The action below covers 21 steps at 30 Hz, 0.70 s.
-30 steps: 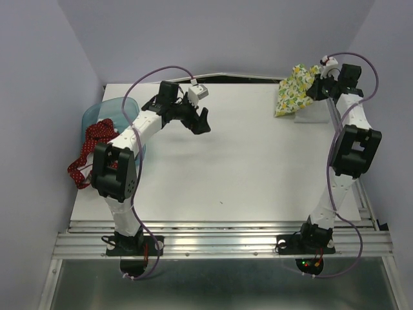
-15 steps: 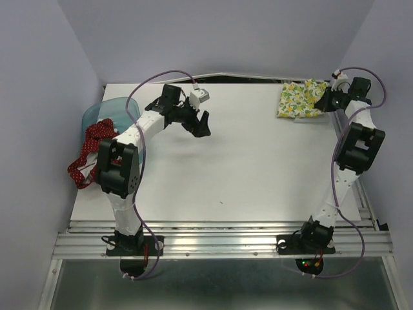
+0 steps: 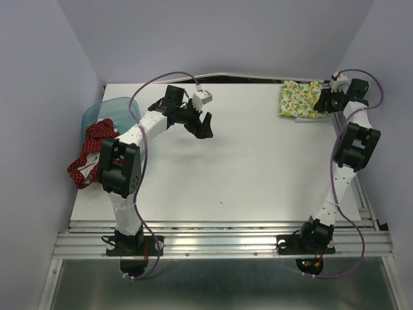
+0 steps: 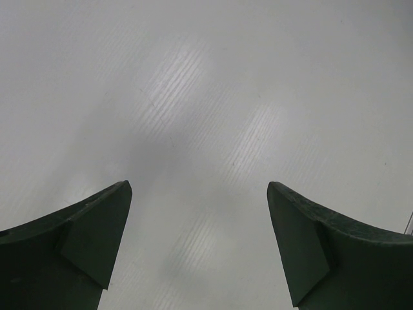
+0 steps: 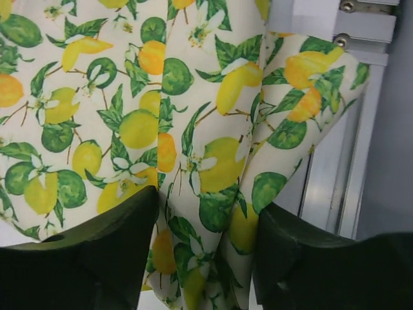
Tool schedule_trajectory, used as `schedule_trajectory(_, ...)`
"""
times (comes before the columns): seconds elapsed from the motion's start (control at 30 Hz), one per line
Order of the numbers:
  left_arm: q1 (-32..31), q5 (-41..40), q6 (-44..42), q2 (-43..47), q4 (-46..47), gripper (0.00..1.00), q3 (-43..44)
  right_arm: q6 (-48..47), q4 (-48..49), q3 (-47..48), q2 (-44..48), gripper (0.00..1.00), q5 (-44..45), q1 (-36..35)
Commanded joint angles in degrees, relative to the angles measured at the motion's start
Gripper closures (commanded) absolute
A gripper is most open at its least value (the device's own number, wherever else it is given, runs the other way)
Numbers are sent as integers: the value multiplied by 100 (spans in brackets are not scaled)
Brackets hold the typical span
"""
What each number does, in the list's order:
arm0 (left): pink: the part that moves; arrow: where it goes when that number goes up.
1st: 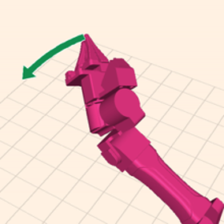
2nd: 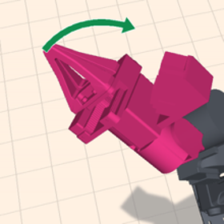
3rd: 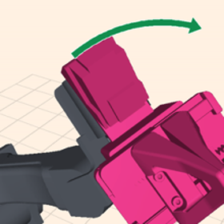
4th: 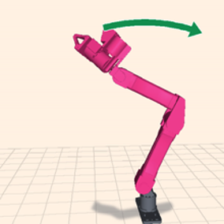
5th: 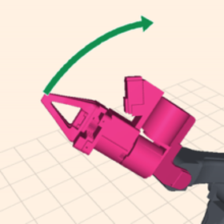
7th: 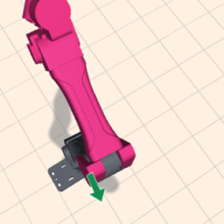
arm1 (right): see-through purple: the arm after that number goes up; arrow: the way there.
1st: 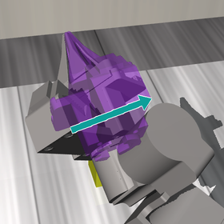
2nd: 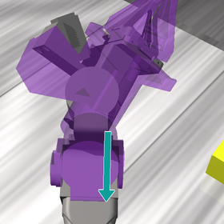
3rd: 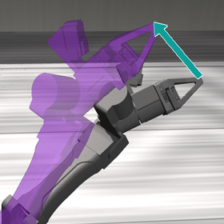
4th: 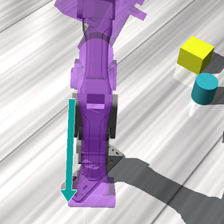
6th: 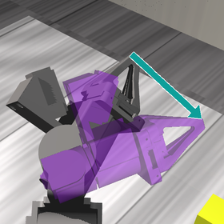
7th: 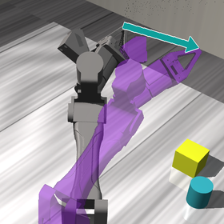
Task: Fold and stack the skirts
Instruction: Neatly place the folded skirt to the corner
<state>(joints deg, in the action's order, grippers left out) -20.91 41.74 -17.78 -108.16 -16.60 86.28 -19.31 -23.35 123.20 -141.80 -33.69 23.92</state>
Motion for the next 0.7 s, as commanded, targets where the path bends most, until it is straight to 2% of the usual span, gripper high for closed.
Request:
schedule_trajectory(0.0, -19, 28, 64, 75, -36, 1, 258, -64, 489, 214, 143, 30, 818, 51)
schedule_trajectory(0.07, -19, -25, 90, 146, -1, 1, 240, -73, 603, 152, 309, 29, 1057, 51)
schedule_trajectory(0.1, -19, -77, 125, 198, 95, 1, 188, -73, 717, 65, 380, 24, 1145, 51)
schedule_trajectory(0.17, -19, -279, 222, 374, 244, 1, 83, -20, 841, -32, 538, 22, 1365, 51)
schedule_trajectory(0.33, -10, -579, 354, 752, 675, 1, -269, -47, 1087, -339, 1048, 24, 1794, -2)
schedule_trajectory(0.5, 16, -675, 424, 919, 842, 1, -488, -55, 1035, -182, 1075, 24, 2428, -107)
schedule_trajectory(0.63, 113, -816, 582, 1261, 1359, 1, -814, 94, 580, -7, 1180, 22, 2289, -107)
schedule_trajectory(0.67, 174, -999, 626, 1462, 1448, 1, -884, 181, 343, 229, 1242, 20, 1984, -159)
